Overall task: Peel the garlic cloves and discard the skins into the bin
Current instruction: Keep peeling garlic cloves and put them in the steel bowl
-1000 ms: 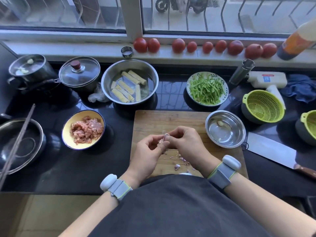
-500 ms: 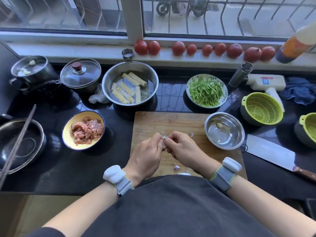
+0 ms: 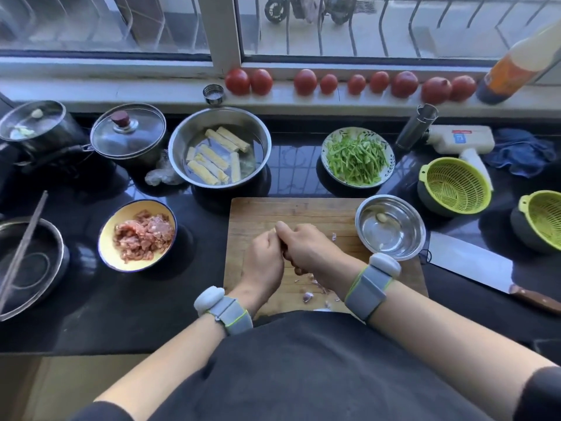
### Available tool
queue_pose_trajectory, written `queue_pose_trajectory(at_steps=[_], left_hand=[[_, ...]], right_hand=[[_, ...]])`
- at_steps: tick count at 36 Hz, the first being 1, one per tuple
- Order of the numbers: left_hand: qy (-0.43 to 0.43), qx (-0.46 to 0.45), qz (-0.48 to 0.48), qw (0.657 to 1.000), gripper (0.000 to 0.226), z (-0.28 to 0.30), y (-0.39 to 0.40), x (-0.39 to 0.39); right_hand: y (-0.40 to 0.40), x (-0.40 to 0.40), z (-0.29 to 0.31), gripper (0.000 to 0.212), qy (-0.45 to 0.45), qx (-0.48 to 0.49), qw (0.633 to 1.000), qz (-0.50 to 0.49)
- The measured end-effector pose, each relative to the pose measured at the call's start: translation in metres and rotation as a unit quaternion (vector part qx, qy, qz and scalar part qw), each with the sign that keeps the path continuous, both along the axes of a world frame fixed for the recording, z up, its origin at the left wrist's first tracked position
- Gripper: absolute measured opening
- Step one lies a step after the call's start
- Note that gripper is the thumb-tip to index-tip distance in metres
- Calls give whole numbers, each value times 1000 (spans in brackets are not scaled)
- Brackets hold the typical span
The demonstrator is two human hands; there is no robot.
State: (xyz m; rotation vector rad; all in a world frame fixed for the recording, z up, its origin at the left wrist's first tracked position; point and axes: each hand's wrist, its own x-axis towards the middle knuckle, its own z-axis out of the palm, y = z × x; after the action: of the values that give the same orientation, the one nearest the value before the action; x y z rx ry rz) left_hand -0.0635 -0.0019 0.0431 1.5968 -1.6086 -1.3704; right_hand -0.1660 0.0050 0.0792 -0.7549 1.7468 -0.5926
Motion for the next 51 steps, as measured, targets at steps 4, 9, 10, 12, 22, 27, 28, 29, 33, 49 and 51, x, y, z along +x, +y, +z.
queue_pose_trajectory(at_steps=[4,9,10,12,22,27,28,29,33,49,51], left_hand=[[-13,-36,21,999,48,-1,-3,1],[-5,14,33,999,48,-14,2,-1],[10,39,35,999,47,-18,4,-1],[81,107,55,989,44,-25,5,0],[-270,-101,-208,935,22,-72,1,33],[-290,-130,-241,917,32,-69,1,32],[-302,-123,-246,913,42,-66,2,32],[-313,-128,-244,909,49,-64,2,32],[-127,-140,-171,967,41,-41,7,30],[118,-49,-38,991,16,-1,29,18],[50,-130,-67,988,10,-3,31,19]], right_hand=[[0,8,0,34,28,-34,999,18],[7,12,-20,32,-89,7,992,-90],[7,10,-23,34,-121,17,986,-112],[9,2,-27,39,-191,38,970,-148],[38,-56,-51,38,-245,58,950,-185],[40,-62,-46,23,-291,36,932,-214],[41,-63,-45,20,-292,34,932,-213],[42,-63,-43,18,-291,34,933,-208],[44,-62,-37,25,-300,33,940,-160],[59,-37,-16,24,-231,-101,965,-70],[63,-38,-15,22,-197,-113,973,-52]])
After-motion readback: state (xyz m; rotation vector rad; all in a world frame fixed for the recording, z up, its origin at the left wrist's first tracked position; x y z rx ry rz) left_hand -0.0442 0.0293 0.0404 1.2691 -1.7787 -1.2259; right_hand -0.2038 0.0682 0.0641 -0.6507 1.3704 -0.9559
